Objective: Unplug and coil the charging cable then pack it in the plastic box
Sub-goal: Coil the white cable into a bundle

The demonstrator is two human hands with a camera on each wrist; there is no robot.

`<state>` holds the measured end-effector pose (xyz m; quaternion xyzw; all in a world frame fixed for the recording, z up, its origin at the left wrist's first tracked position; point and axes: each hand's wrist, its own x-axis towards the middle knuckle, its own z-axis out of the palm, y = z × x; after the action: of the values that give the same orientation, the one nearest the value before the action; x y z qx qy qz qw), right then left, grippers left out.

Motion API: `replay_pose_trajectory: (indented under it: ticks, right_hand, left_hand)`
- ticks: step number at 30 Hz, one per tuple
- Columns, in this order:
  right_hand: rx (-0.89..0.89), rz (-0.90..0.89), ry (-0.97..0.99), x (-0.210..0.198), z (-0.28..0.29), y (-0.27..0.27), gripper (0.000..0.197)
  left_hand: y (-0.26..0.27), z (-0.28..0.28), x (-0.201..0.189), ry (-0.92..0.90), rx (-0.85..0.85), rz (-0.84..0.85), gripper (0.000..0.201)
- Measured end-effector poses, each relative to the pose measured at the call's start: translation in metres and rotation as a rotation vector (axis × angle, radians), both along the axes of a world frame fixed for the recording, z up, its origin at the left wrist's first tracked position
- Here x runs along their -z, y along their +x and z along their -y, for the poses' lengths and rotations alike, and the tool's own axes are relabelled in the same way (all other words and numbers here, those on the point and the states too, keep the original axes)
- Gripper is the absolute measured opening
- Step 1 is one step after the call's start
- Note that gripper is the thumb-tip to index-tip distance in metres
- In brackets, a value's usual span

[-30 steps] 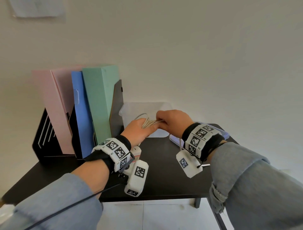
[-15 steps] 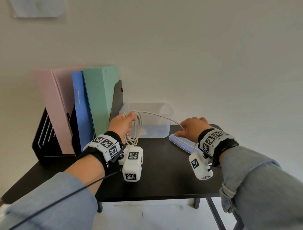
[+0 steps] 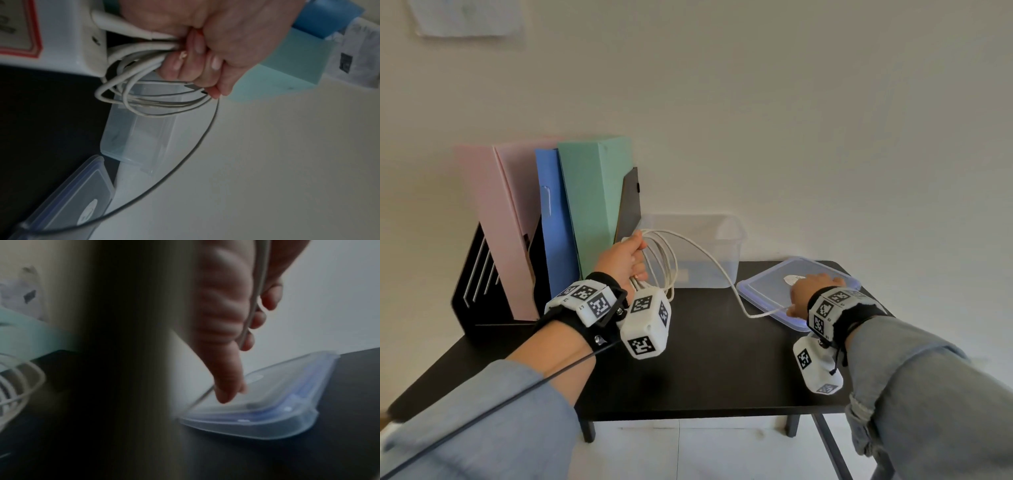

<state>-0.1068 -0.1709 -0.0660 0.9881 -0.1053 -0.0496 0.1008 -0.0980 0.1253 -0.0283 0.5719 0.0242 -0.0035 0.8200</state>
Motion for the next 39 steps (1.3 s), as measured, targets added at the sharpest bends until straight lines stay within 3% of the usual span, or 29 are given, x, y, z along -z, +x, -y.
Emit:
replay_pose_trajectory:
  ticks: [3,9,12,15,18,21,22,25,28,29,33,35,39]
  right_hand:
    - [-0.001,-0.054,0.238,-0.001,0.002,0.001,0.029]
    - [-0.045,-0.143,1.168,-0.016,-0.005,-0.003,0.046]
    - [0.066,0.079,1.639,-0.022,-0.011,0.011,0.043]
    - [0.381,0.441,1.945,-0.025,-0.016,0.022,0.038]
    - [0.428,0.619,2.193,-0.027,-0.020,0.021,0.035]
    - [0.374,0.686,2.136,-0.028,-0.025,0.026,0.030]
    - [0.330,0.707,2.006,-0.028,-0.026,0.028,0.029]
    - [0.128,0.698,1.354,-0.029,-0.034,0.024,0.028]
    - [0.013,0.416,0.956,-0.022,-0.045,0.018,0.032]
    - [0.004,0.331,0.909,-0.018,-0.048,0.018,0.031]
    - [0.003,0.055,1.046,-0.013,-0.063,0.009,0.017]
    - [-0.078,0.042,0.927,-0.014,-0.068,0.005,0.016]
    - [-0.255,0.133,0.781,-0.018,-0.077,0.002,0.031]
  left_hand:
    - [-0.002,-0.004,0.000,-0.027,0.002,-0.026,0.036]
    - [0.000,-0.002,0.006,-0.061,0.032,-0.057,0.037]
    - [0.000,-0.002,0.008,-0.102,0.046,-0.070,0.037]
    - [0.001,-0.001,0.006,-0.102,0.040,-0.064,0.035]
    - [0.002,-0.001,0.005,-0.117,0.040,-0.061,0.037]
    - [0.003,-0.002,0.005,-0.180,0.091,-0.096,0.040]
    - [0.003,-0.003,0.006,-0.203,0.121,-0.115,0.039]
    - [0.004,-0.003,0.006,-0.247,0.176,-0.136,0.040]
    - [0.006,-0.004,0.004,-0.253,0.184,-0.113,0.041]
    - [0.007,-0.004,0.004,-0.263,0.190,-0.108,0.043]
    - [0.010,-0.003,0.002,-0.376,0.190,-0.120,0.045]
    - [0.010,-0.001,0.002,-0.422,0.152,-0.111,0.043]
    - [0.011,0.004,0.003,-0.435,0.041,-0.080,0.034]
